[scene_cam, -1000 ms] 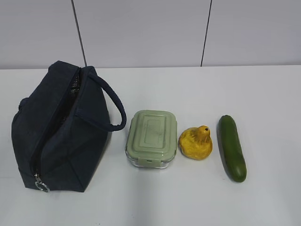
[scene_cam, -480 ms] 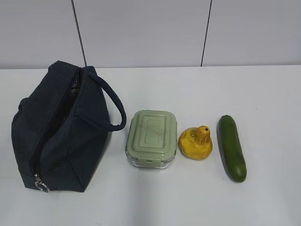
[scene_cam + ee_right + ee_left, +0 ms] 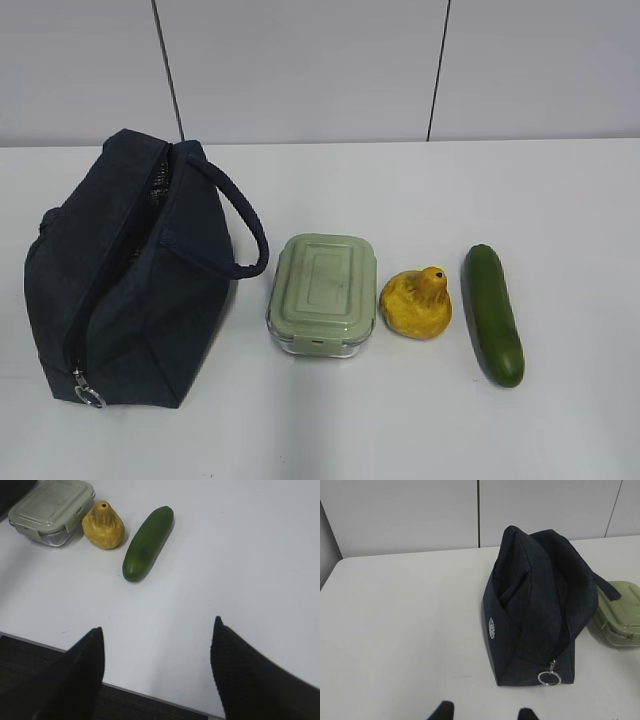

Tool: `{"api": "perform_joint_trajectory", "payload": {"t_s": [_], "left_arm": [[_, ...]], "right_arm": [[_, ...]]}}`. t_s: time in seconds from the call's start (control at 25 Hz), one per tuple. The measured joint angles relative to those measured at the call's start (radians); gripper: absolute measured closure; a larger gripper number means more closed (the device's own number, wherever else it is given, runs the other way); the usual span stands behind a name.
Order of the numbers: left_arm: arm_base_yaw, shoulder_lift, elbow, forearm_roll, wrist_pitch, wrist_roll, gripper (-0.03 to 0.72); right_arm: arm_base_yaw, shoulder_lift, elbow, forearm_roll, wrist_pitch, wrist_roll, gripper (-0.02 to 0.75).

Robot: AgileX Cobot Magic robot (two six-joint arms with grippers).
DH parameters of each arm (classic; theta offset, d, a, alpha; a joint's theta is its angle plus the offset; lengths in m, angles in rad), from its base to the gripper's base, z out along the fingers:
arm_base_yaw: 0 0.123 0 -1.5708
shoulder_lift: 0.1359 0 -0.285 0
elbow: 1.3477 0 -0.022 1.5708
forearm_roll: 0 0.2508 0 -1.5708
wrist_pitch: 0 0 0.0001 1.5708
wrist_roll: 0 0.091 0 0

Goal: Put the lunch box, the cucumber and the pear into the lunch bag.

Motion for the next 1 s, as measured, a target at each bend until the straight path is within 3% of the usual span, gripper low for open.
{"api": "perform_joint_trajectory", "payload": {"t_s": [1.0], "left_arm": [[0.0, 0.0, 0.0, -0.002, 0.0, 0.0, 0.446]], "right_arm": [[0.0, 0.0, 0.0, 0.0, 0.0, 0.0, 0.221]]}}
